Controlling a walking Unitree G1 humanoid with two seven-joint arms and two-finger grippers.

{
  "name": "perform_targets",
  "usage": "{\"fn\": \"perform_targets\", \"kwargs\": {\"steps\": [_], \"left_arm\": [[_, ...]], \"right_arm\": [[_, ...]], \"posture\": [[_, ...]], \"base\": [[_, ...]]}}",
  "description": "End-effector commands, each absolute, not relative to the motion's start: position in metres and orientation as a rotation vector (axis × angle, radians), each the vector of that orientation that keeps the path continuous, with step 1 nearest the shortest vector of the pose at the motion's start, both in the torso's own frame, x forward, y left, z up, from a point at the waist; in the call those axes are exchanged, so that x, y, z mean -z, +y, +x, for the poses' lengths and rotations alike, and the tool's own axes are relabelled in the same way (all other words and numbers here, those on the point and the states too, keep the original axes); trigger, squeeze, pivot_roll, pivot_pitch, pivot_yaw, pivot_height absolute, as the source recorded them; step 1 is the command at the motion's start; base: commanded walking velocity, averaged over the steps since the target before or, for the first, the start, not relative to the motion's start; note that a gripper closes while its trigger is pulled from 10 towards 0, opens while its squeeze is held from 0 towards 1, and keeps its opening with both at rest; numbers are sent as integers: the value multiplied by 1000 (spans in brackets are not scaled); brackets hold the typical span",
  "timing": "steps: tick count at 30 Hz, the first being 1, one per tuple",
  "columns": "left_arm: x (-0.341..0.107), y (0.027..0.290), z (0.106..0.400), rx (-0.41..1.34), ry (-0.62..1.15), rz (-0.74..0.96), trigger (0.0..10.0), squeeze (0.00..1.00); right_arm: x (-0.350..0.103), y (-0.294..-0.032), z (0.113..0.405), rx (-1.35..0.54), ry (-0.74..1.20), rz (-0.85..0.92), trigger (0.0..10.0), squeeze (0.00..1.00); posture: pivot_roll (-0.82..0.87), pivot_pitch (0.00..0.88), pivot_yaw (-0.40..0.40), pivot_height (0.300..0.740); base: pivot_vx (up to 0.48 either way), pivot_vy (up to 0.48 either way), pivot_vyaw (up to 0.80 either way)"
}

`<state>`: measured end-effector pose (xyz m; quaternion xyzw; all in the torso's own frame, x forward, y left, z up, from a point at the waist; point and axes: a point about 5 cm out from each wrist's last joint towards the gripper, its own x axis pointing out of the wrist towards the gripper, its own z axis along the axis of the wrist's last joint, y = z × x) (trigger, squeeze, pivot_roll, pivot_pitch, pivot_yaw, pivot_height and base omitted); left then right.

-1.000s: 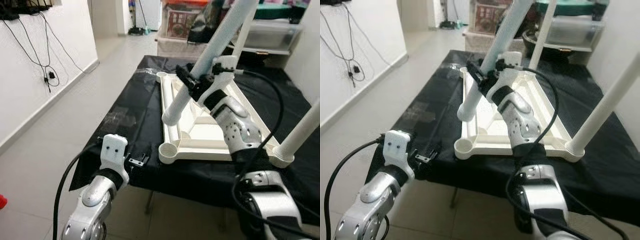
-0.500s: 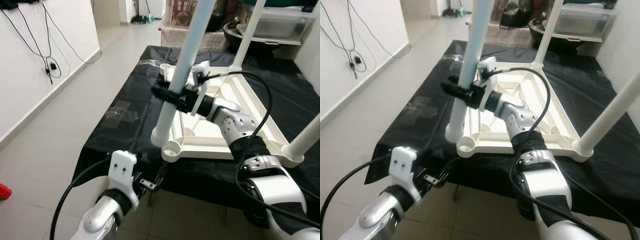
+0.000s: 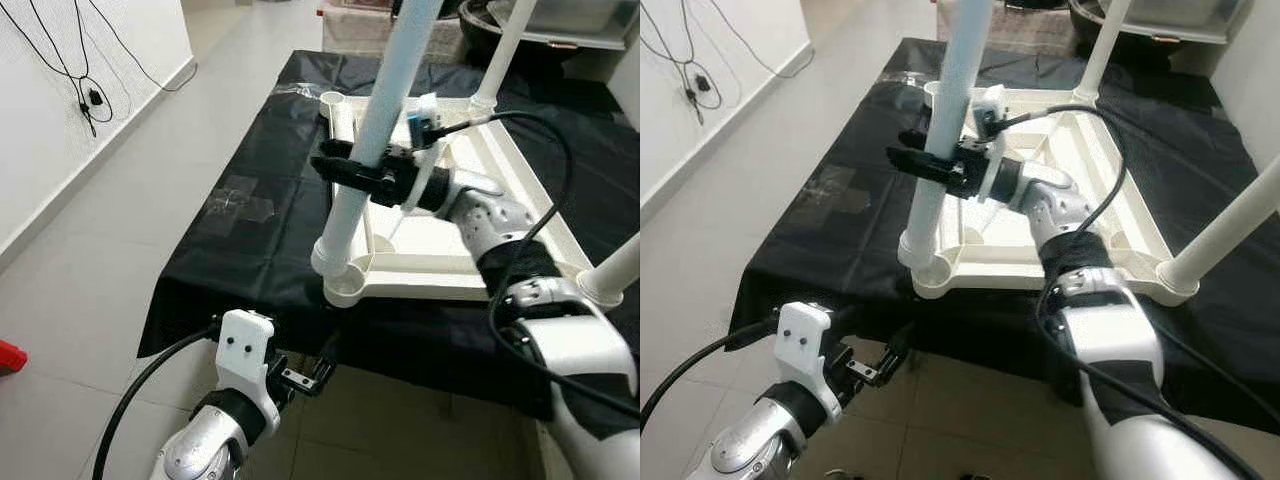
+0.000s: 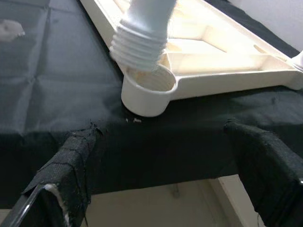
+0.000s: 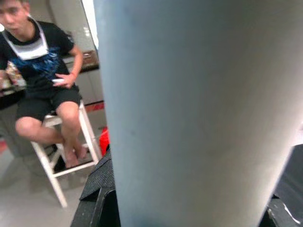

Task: Building children table

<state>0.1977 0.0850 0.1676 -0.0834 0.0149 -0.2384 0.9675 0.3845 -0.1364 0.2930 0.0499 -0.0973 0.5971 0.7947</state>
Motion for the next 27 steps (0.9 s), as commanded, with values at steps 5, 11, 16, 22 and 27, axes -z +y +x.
{"fn": "perform_targets", "kwargs": {"steps": [5,11,16,22,27], "left_arm": [[-169,83,194,482,43,-180,10000,0],[-170,83,194,477,46,-178,10000,0],[-170,83,194,477,44,-172,10000,0],[-170,83,194,476,44,-171,10000,0],[-170,82,195,473,43,-172,10000,0]], "right_arm": [[-294,-138,378,-1423,-199,96,10000,0],[-283,-134,374,-1496,-157,33,10000,0],[-274,-128,373,-1516,-132,-32,10000,0],[-266,-122,375,-1501,-99,-137,10000,0],[-263,-117,374,-1512,-80,-191,10000,0]], "posture": [[125,254,-50,740],[128,260,-49,740],[126,262,-49,740],[122,264,-52,740],[117,264,-55,740]], "base": [[0,0,0],[0,0,0],[0,0,0],[0,0,0],[0,0,0]]}}
